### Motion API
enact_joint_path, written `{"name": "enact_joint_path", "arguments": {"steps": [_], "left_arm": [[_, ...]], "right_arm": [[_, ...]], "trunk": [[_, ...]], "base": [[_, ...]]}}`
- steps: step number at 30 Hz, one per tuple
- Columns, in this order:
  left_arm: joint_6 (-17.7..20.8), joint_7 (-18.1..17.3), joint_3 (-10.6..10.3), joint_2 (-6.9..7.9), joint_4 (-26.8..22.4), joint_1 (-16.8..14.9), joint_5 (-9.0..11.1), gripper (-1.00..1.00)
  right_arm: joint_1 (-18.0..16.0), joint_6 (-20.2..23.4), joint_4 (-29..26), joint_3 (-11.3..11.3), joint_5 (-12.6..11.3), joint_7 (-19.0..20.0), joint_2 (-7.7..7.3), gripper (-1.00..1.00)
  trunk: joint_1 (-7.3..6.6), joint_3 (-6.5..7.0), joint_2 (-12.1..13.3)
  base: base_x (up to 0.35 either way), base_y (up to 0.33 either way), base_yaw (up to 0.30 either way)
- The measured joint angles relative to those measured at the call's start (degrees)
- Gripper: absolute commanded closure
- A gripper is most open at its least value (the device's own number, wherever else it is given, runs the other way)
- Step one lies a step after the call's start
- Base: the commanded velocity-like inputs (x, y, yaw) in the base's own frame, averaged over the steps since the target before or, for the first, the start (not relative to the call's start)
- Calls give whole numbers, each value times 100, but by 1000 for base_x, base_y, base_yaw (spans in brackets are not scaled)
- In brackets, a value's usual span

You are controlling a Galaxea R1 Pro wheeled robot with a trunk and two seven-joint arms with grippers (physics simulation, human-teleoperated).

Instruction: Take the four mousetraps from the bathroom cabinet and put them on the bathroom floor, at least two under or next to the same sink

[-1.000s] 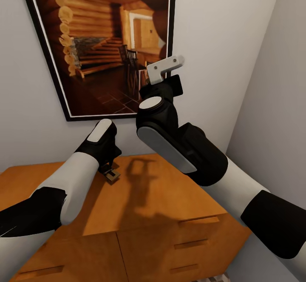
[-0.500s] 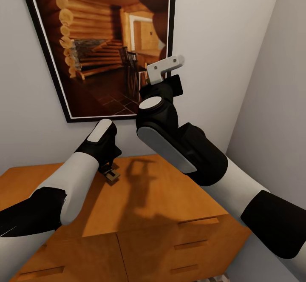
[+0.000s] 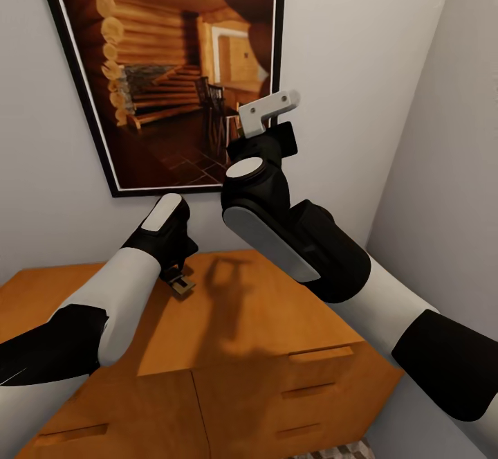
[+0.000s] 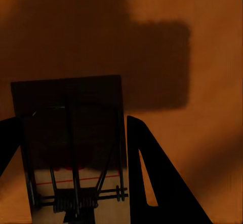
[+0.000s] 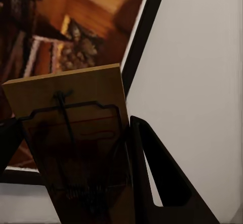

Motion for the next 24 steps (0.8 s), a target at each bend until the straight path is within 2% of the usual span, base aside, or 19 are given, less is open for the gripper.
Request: {"name": "enact_joint_path", "arguments": {"steps": [24], "left_arm": [[29, 5, -13, 6, -9, 0, 0, 100]], "right_arm": [[0, 0, 0, -2, 3, 0, 0, 100]], "trunk": [[-1, 0, 0]], "base": [[-75, 0, 0]]}}
